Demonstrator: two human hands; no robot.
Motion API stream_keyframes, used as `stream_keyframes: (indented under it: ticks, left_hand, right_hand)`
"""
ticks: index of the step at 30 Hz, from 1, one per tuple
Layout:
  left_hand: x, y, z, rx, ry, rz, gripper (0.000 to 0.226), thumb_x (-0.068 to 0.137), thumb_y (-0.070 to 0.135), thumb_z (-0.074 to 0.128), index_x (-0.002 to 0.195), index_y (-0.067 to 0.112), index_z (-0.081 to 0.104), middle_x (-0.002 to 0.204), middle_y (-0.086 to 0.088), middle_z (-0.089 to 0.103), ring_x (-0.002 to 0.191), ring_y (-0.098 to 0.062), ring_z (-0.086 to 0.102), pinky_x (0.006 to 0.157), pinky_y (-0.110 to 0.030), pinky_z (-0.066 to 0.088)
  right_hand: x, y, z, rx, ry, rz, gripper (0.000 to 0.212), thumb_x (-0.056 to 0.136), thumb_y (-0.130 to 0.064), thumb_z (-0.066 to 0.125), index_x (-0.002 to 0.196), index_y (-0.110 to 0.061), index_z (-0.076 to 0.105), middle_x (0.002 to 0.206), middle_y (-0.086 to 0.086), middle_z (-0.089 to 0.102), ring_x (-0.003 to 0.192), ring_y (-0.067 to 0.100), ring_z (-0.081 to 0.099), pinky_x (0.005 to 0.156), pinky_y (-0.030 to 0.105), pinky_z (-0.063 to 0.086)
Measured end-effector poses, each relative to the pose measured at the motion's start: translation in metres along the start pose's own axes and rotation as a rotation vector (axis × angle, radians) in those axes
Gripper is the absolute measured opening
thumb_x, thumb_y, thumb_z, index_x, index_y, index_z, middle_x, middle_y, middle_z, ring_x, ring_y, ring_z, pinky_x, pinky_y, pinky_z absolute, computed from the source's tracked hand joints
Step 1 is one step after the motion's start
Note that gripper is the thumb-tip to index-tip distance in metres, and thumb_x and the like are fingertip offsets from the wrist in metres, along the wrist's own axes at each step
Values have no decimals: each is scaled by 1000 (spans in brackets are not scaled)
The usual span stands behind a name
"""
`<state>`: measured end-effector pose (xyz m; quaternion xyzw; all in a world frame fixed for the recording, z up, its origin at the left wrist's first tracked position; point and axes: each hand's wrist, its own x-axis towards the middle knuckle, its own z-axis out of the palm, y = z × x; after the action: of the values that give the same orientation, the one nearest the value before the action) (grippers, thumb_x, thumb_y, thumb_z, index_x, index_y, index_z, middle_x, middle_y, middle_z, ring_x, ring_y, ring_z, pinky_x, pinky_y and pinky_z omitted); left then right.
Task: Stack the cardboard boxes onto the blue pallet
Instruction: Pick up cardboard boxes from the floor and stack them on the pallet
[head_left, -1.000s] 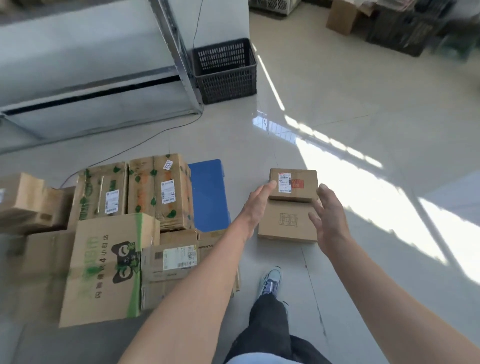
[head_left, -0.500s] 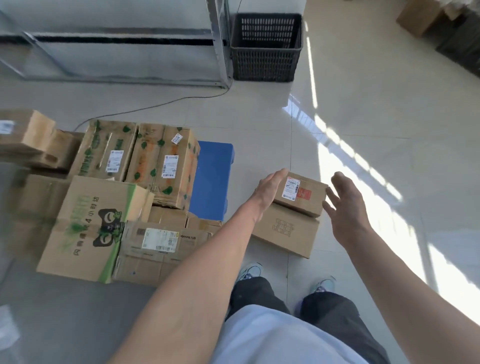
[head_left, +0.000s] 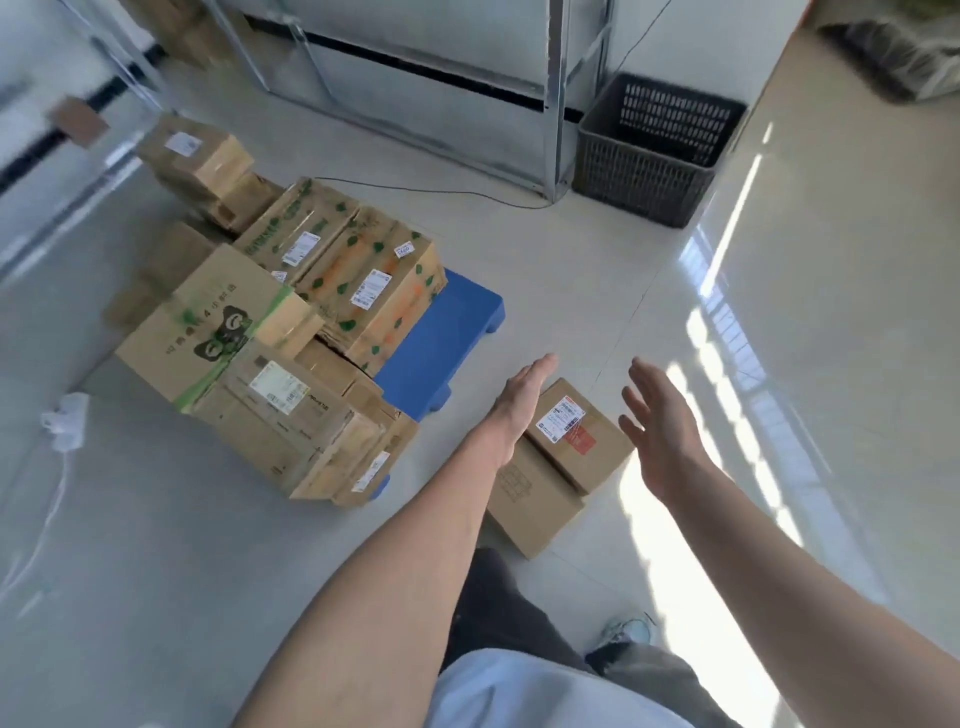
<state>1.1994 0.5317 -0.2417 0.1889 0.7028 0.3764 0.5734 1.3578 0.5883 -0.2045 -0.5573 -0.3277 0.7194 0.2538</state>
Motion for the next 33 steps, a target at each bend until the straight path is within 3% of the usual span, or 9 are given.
stream_keyframes:
  ticks: [7,14,19,26,33]
  left_hand:
    - [-19,-12,42,-152,187,-6,88,81,81,40,158,39,35,167,9,31,153,-13,27,121,-46,22]
    - [-3,-46,49,-305,326,-106,82,88,79,41,158,37,37,166,10,34,150,-11,31,119,-43,26]
    - [42,-49,44,-424,417,-175,82,89,79,41,158,36,38,165,10,35,150,-12,32,120,-44,25]
    - [107,-41,41,-563,495,-241,75,93,76,41,157,37,39,165,10,35,151,-11,31,123,-45,22]
    - [145,-15,48,-681,592,-236,66,100,69,39,158,36,36,166,9,34,151,-11,28,124,-44,21]
  right_hand:
    - [22,-23,-41,-148,-171,0,51,104,-42,54,151,-23,50,158,-11,45,146,16,43,123,44,32]
    - [72,-27,-46,-283,-263,68,46,105,-42,51,148,-26,51,158,-10,45,147,19,41,117,41,35]
    - [133,-34,-26,-395,-319,115,44,106,-41,50,147,-27,51,152,-11,49,147,18,42,111,36,37]
    - [207,-48,2,-553,-401,186,29,105,-42,52,134,-36,52,128,-19,53,148,17,39,117,39,31]
    - [271,-67,18,-683,-523,211,46,107,-43,47,151,-29,48,139,-18,49,150,18,38,120,42,30]
